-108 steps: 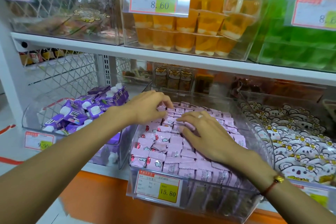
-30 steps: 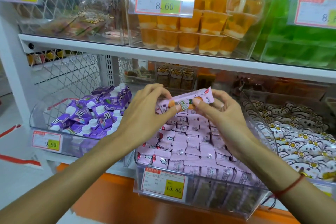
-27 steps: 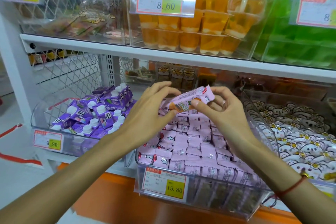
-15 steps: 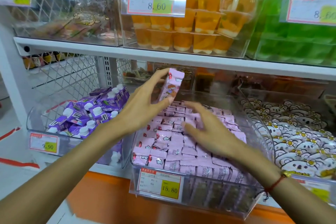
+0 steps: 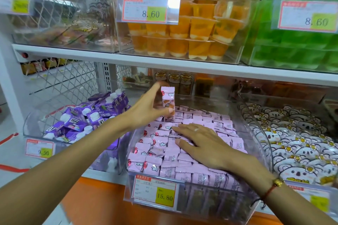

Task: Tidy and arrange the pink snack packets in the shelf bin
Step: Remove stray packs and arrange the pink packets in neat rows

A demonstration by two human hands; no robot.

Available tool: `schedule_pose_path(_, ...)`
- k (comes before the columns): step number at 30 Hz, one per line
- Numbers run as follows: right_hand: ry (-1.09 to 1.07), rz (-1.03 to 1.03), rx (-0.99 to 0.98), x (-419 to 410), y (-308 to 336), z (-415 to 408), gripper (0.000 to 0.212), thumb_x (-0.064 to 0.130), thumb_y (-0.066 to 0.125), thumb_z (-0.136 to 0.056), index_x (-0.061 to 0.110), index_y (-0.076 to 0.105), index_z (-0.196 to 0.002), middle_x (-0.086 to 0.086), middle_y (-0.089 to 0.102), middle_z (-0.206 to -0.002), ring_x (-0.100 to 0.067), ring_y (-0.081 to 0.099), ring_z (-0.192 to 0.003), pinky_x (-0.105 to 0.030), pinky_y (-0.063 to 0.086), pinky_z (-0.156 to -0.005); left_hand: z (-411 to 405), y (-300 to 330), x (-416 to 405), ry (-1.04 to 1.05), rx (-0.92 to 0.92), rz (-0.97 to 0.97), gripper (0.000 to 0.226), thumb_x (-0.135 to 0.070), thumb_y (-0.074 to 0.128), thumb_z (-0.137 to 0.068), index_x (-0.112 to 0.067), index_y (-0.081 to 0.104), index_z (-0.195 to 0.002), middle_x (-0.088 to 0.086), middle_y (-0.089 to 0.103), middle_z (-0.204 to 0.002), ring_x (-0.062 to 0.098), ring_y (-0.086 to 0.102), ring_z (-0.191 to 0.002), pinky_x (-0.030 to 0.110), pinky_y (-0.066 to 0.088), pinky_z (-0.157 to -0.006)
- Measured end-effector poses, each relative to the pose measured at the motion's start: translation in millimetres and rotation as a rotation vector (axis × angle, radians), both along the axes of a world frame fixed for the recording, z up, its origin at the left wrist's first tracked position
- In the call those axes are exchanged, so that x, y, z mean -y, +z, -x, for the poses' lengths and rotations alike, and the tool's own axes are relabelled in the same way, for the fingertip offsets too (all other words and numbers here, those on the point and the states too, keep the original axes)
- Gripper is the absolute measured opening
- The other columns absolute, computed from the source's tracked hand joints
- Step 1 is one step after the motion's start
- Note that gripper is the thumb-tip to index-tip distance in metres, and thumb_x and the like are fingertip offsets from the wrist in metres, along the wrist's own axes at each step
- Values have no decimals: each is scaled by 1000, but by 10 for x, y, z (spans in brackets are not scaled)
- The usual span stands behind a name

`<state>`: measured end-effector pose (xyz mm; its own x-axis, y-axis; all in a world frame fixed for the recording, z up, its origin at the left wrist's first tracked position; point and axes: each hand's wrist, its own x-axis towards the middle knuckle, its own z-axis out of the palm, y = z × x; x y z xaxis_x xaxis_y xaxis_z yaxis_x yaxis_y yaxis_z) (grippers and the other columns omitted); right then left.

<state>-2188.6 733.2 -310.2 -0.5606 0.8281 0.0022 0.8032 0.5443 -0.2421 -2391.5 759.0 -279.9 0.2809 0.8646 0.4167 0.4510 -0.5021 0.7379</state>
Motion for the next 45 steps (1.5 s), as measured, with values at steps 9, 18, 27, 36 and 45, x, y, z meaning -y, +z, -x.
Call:
schedule_pose_path(9,5,-8,-25,-5,-9,-7,51,51,27,-98,39,22,-147,11,19,-157,-12,12,-144,-36,9,-117,60,192,-132,209,-924,-168,37,-44,60,-88,-22,55,-118,0,56,-115,24,54,-105,40,46,-85)
schedule_pose_path(18,25,-34,-81,-38,-26,-8,50,50,34,-98,36,30,-145,9,28,-154,-13,22,-141,-37,18,-116,-3,102,-258,69,-984,-110,28,-36,63,-89,-32,62,-117,-15,62,-103,8,54,-89,26,38,-65)
schedule_pose_path(27,-68,-174,-283,-290,94,-11,33,36,43,-98,26,55,-127,3,53,-131,-16,45,-120,-28,36,-89,-13,170,-327,93,-808,4,21,-28,57,-93,-30,68,-111,-9,67,-112,15,59,-104,29,45,-82)
schedule_pose_path(36,-47,-24,43,-524,-111,143,55,54,22,-98,36,17,-150,8,15,-159,-16,16,-144,-41,16,-116,-113,76,-588,110,-959,-19,26,-30,57,-93,-27,64,-118,-5,64,-120,14,58,-103,23,36,-69)
schedule_pose_path(45,-72,161,-214,-470,9,111,46,54,29,-97,40,36,-141,7,40,-148,-19,41,-130,-33,31,-107,-130,54,-697,140,-1007,86,22,-33,59,-92,-26,67,-111,-6,65,-117,13,56,-95,22,37,-71)
